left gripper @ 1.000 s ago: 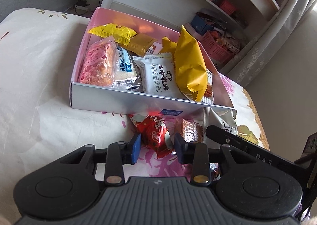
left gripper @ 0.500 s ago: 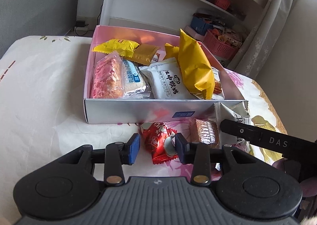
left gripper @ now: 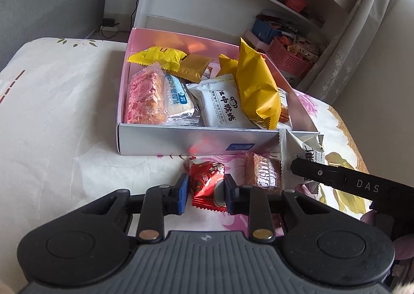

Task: Organize snacks
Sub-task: 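Carry the red candy and pecan packet into the box and open both tools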

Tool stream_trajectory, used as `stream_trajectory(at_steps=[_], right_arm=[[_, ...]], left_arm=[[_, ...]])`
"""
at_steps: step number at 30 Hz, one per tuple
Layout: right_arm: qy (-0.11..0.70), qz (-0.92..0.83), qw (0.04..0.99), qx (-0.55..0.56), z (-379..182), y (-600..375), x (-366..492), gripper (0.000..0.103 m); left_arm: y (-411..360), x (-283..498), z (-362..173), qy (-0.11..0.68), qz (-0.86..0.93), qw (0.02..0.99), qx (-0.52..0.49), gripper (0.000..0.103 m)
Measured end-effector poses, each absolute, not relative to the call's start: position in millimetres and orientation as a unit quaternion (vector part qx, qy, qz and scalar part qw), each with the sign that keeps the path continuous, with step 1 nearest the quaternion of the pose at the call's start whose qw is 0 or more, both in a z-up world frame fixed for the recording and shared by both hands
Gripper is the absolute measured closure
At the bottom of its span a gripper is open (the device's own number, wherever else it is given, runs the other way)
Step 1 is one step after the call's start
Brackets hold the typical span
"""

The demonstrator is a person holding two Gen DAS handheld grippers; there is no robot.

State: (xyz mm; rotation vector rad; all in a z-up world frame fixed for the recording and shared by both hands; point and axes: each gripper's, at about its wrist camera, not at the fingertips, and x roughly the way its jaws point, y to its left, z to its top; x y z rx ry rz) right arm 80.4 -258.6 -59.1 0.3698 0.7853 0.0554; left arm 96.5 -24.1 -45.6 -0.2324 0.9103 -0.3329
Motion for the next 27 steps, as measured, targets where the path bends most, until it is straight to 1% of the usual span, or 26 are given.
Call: stream_trajectory(at_steps=[6, 17, 27], right_arm=[[0.379, 0.024, 0.902, 0.204, -53.2, -264.1, 76.2, 0.058], [0.364, 0.031, 0.898, 0.244, -37.3, -270.9, 65.0, 0.058], [0.332, 0.042, 0.899, 0.283, -13.9, -256.5, 69.2, 0.058]], left_arm=[[-18.6, 91.8, -34.6, 0.424, -0.168, 0.883, -0.113, 0.078], [-3.2, 88.1, -15.0, 0.394, -0.166, 0.894, -0.130, 0.078], [5.0, 100.1, -2.7, 0.361, -0.155, 0.906, -0.159, 0.078]])
